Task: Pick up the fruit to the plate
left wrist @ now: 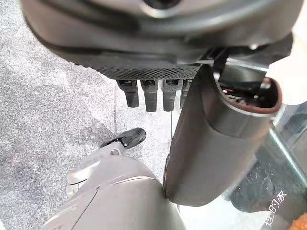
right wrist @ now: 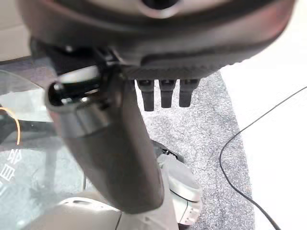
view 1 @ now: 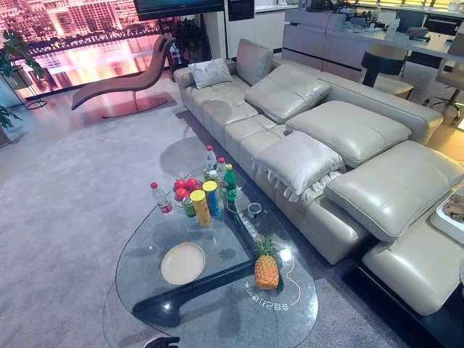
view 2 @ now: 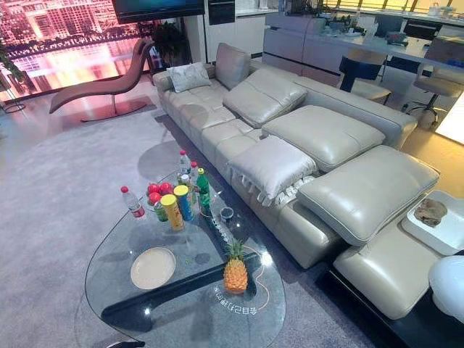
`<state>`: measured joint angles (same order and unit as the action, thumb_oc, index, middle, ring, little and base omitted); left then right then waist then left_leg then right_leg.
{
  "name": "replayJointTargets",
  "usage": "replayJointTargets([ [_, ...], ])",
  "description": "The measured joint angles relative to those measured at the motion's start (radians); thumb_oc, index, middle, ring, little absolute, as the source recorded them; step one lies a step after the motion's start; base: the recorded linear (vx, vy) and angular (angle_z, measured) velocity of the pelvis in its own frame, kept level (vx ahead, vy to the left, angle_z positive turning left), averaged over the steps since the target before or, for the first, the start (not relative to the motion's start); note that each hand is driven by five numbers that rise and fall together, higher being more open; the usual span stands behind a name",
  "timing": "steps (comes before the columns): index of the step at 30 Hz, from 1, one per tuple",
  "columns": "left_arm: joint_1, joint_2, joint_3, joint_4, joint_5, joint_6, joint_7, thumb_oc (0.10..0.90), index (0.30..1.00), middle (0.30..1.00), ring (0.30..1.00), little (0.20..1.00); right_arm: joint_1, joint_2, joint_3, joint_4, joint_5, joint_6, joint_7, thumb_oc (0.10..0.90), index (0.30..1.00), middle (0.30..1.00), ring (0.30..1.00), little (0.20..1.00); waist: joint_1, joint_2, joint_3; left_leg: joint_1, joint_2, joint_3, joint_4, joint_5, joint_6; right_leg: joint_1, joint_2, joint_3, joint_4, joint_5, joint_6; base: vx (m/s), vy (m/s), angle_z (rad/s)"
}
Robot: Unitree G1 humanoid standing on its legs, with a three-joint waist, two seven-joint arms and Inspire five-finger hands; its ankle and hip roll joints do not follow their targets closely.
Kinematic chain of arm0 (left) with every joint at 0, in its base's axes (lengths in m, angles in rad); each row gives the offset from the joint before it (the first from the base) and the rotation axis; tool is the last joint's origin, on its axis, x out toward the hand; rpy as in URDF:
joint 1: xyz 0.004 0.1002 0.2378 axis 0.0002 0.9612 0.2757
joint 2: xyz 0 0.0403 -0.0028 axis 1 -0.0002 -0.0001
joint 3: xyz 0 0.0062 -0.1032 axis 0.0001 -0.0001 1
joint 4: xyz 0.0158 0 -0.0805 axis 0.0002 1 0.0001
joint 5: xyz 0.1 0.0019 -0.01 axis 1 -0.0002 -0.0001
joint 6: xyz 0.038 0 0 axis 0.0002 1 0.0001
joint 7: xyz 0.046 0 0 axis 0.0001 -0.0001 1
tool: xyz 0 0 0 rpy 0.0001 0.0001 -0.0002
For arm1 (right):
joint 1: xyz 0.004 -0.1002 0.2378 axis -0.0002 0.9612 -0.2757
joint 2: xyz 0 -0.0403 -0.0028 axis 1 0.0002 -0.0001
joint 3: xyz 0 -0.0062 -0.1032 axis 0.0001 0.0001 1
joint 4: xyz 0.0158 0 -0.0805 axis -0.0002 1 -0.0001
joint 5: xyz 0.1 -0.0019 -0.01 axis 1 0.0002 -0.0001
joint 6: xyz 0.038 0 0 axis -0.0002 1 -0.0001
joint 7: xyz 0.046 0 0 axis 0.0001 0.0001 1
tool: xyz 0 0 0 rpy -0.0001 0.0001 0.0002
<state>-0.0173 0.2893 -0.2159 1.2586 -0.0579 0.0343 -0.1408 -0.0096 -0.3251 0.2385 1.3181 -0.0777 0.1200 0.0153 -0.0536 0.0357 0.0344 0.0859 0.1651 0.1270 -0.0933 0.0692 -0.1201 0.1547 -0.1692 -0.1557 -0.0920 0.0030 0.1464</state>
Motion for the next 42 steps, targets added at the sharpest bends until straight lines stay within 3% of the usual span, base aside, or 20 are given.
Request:
replayJointTargets([
  [42,-0.002,0.0,0.001,0.014,0.0,-0.014,0.0,0.8,0.9,0.9,0.9,0.9,0.0,0.0,-0.001,0.001,-0.001,0.001,0.001,0.8,0.9,0.9,0.9,0.9,0.001,-0.001,0.001,0.001,-0.001,-0.001,0.0,0.0,-0.001,0.002,0.001,-0.001,0.0,0.0,0.0,0.0,-0.002,0.0],
])
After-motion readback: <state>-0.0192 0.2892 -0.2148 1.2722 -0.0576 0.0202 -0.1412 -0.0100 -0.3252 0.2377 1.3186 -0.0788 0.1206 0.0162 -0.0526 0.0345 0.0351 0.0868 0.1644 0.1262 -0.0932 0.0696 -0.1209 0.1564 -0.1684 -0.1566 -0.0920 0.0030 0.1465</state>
